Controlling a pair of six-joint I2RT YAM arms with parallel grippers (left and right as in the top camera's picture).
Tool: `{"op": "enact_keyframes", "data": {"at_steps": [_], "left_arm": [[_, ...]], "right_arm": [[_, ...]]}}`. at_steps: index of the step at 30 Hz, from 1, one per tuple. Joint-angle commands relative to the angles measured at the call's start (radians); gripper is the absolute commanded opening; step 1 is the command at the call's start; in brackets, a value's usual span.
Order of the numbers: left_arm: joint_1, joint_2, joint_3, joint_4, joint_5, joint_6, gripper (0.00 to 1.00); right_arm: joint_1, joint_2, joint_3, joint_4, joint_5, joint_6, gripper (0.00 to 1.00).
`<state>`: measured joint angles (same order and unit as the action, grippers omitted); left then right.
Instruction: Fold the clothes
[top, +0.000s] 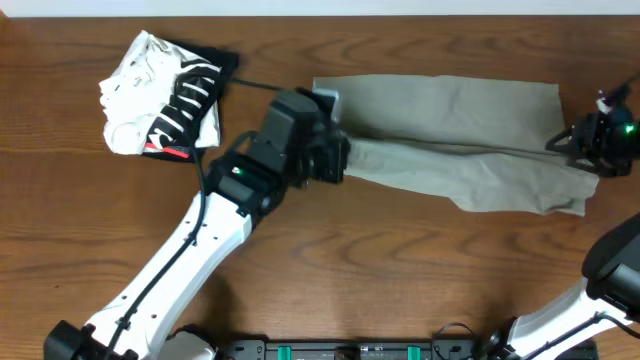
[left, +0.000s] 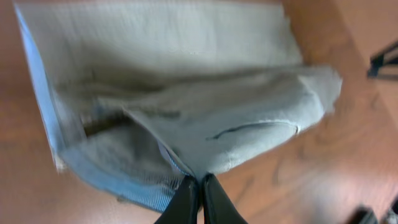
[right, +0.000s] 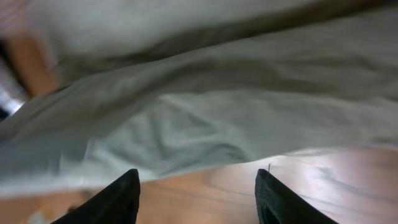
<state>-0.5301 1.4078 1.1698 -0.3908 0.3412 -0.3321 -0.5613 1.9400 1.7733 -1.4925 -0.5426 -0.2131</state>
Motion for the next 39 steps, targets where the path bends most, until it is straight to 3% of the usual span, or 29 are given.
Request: {"op": "enact_keyframes", "data": {"at_steps": [1,4,8,17,24,32,35,37,39], "left_arm": [[0.022,-0.01,0.022,0.048,0.006,0.016,0.06],[0.024,-0.01,0.022,0.116,0.006,0.016,0.06],[0.024,-0.01,0.022,0.179,0.006,0.016,0.06],[0.024,-0.01,0.022,0.202,-0.082,0.018,0.06],[0.024,-0.01,0.022,0.237,-0.111,0.024,0.06],[0.024,-0.01,0.022,0.243,-0.111,0.024,0.06],[0.024,-0.012,0.024,0.244,-0.111,0.024,0.06],[0.024,-0.012,0.026,0.243,-0.111,0.024,0.06],[0.024,-0.013,0.027,0.243,-0.111,0.024,0.06]], "right_arm": [[0.005,-0.017,-0.01,-0.007,-0.096,-0.123,0.64],[0.003,-0.017,-0.026,0.023,0.014,-0.044,0.73],[-0.009,-0.018,-0.08,0.107,0.233,0.146,0.76],[-0.042,-0.019,-0.292,0.198,0.227,0.172,0.75],[-0.035,-0.11,-0.462,0.236,0.105,0.13,0.75],[-0.024,-0.199,-0.684,0.486,0.042,0.13,0.76],[-0.018,-0.199,-0.735,0.541,0.037,0.134,0.68],[-0.009,-0.199,-0.763,0.575,0.036,0.134,0.57],[-0.003,-0.199,-0.771,0.589,0.037,0.133,0.27]]}}
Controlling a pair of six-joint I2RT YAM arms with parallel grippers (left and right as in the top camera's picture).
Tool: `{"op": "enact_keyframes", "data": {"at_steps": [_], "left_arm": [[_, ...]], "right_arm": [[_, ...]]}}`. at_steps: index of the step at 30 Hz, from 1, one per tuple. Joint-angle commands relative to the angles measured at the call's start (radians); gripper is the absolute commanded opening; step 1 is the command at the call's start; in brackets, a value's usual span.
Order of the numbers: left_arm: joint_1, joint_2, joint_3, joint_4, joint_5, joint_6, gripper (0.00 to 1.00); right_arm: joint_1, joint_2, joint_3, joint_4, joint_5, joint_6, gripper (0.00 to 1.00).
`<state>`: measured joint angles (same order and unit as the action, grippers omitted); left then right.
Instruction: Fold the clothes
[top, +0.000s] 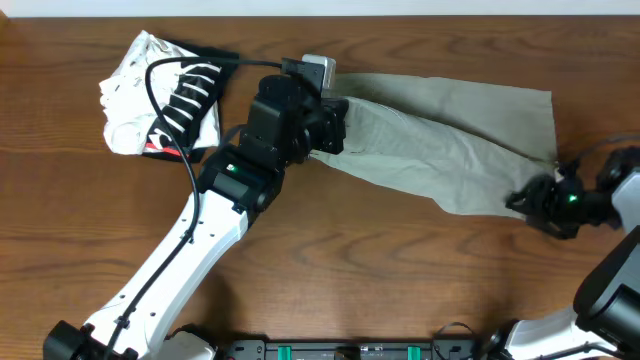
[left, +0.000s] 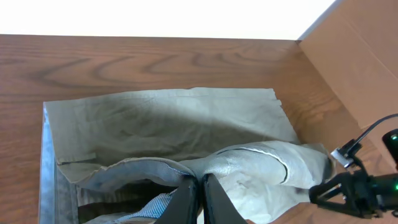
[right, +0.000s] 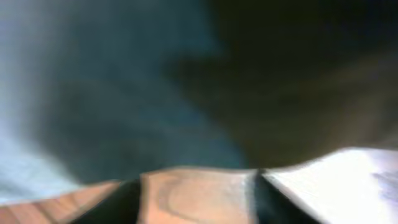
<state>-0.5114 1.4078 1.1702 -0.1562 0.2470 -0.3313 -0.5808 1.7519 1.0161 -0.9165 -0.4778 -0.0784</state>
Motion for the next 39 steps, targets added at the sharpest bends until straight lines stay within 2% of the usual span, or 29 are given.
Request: {"op": "enact_keyframes", "data": {"at_steps": [1,3,20,34,39], "left_arm": [[0.005,-0.013,0.026,0.006,-0.017,0.023,0.06],[0.005,-0.013,0.026,0.0,-0.017,0.024,0.06],[0.005,-0.013,0.026,-0.048,-0.016,0.028,0.06],[0.005,-0.013,0.026,-0.105,-0.017,0.062,0.06],[0.005,-0.013,0.026,-0.114,-0.017,0.065,0.06]], "right_arm": [[0.019,-0.011,-0.014,0.02,-0.028,-0.005,0.17],[0.02,-0.013,-0.013,0.042,-0.028,-0.005,0.01],[0.019,-0.025,-0.008,0.34,-0.032,0.004,0.02],[0.032,-0.026,-0.008,0.67,-0.072,0.138,0.04],[0.015,-0.034,0.015,0.661,-0.093,0.138,0.09]]}}
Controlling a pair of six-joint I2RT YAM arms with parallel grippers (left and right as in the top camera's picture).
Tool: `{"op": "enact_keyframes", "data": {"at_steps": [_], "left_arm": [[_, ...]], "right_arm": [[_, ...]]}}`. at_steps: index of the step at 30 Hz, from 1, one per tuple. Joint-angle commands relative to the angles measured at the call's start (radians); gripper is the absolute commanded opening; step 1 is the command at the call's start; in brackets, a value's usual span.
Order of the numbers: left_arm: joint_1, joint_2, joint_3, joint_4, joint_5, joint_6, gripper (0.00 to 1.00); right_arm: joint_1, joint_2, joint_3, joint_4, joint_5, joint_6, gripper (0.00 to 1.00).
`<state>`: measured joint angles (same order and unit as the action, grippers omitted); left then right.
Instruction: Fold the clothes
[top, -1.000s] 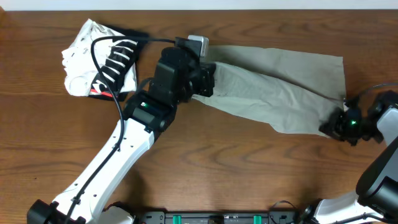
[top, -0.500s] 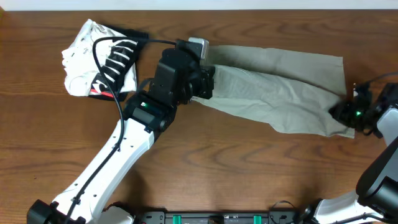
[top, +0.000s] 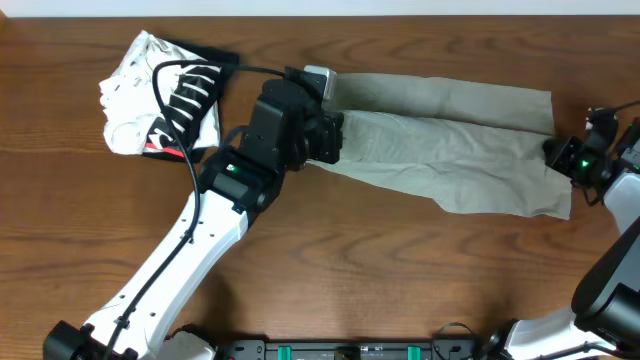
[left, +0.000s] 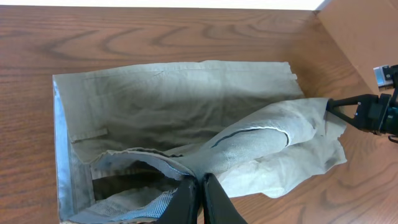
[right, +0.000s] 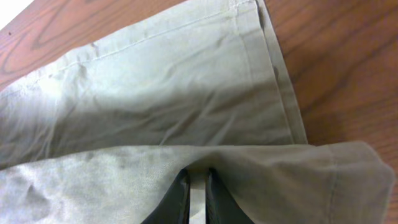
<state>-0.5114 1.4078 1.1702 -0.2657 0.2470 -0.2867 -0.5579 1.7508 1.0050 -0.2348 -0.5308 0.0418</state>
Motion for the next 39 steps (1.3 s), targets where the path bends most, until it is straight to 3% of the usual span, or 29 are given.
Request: {"op": "enact_keyframes", "data": {"at_steps": [1,9,15,19,21,22,23,33,37,39], "left_arm": [[0.005,-0.013,0.026,-0.011,-0.017,0.021,0.06],[0.005,-0.013,0.026,-0.039,-0.017,0.024,0.06],[0.005,-0.013,0.026,-0.04,-0.017,0.024,0.06],[0.005,-0.013,0.026,-0.04,-0.017,0.024,0.06],[0.005,-0.013,0.026,-0.04,-0.017,0.024,0.06],[0.005,-0.013,0.026,-0.04,-0.017,0.024,0.06],[0.005,-0.013,0.026,-0.04,-0.017,0.024,0.06],[0.005,-0.013,0.026,-0.04,-0.032,0.024,0.06],[0.005,-0.013,0.026,-0.04,-0.032,0.024,0.06],[0.005,-0.013,0.026,-0.04,-0.032,0.024,0.06]], "right_arm": [[-0.014,-0.039,0.034,-0.034,-0.052,0.017,0.1],[-0.142,-0.208,0.055,-0.227,-0.071,-0.005,0.14],[-0.226,-0.291,0.053,-0.472,0.099,0.02,0.11],[-0.231,-0.286,0.023,-0.47,0.131,-0.034,0.14],[-0.229,-0.282,0.014,-0.464,0.122,-0.088,0.26],[-0.227,-0.278,0.013,-0.465,0.1,-0.12,0.36],[-0.227,-0.274,0.013,-0.464,0.078,-0.14,0.39],[-0.226,-0.157,0.013,-0.42,0.109,-0.193,0.43],[-0.22,-0.093,0.013,-0.424,-0.091,-0.427,0.45],[-0.216,-0.072,0.013,-0.413,-0.122,-0.473,0.46]]}}
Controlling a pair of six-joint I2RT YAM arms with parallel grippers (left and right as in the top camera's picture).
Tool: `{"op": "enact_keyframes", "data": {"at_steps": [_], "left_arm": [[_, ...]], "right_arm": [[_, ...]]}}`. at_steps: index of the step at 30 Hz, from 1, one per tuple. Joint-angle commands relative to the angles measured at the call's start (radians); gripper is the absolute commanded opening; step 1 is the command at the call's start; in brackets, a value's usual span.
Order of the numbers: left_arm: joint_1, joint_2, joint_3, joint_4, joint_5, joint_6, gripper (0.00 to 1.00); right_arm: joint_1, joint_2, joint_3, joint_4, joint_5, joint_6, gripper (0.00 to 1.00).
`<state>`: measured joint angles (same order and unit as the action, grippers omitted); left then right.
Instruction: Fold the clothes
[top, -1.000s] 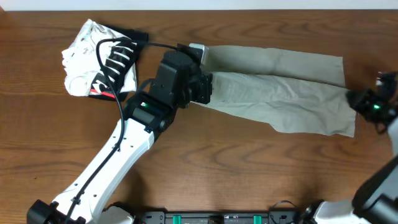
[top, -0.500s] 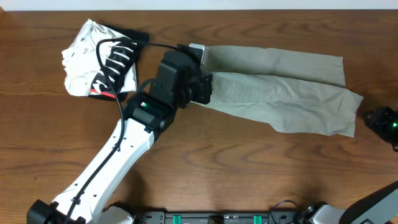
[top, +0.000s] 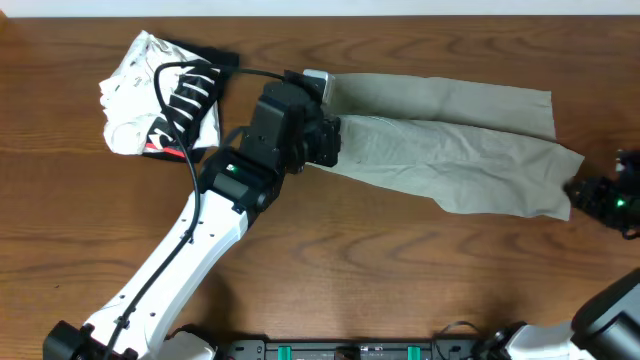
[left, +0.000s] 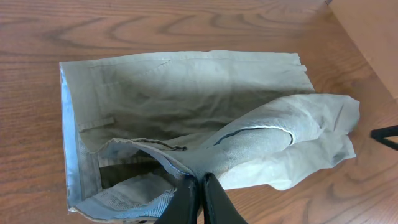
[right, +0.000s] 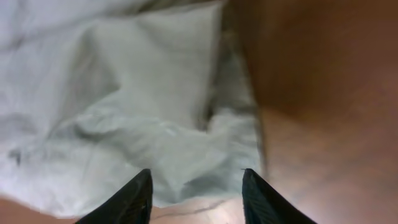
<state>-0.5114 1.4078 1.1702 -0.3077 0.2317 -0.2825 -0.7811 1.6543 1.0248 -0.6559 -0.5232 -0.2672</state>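
Note:
Khaki trousers lie across the back of the table, one leg folded over the other, hems at the right. My left gripper is shut on the waistband's upper layer, holding it slightly lifted; the light blue lining shows beneath. My right gripper hovers open just right of the leg hems, nothing between its fingers.
A crumpled white and black garment with a red trim lies at the back left. Bare wood table stretches in front of the trousers. A tan board edge shows at the far right of the left wrist view.
My right gripper, shut on the upper leg's hem before, has let it go and now stands open farther right and nearer the front. The hem lies flat. My left gripper holds still.
My left gripper held the waistband throughout. At first the right gripper stood open at the leg ends; then it was lower by the near hem; then it was shut on the hem over the far leg; now the hem lies released.

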Motion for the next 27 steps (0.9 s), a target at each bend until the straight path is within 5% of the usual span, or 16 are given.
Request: {"op": "enact_keyframes", "data": {"at_steps": [1,10,27], "left_arm": [[0.005,-0.013,0.026,0.002,-0.017,0.02,0.06],[0.005,-0.013,0.026,0.002,-0.017,0.02,0.06],[0.005,-0.013,0.026,0.001,-0.017,0.02,0.06]], "right_arm": [[0.009,0.036,-0.007,0.014,-0.129,-0.179,0.44],[0.009,0.104,-0.008,0.063,-0.129,-0.222,0.3],[0.009,0.165,-0.008,0.123,-0.129,-0.229,0.32]]}}
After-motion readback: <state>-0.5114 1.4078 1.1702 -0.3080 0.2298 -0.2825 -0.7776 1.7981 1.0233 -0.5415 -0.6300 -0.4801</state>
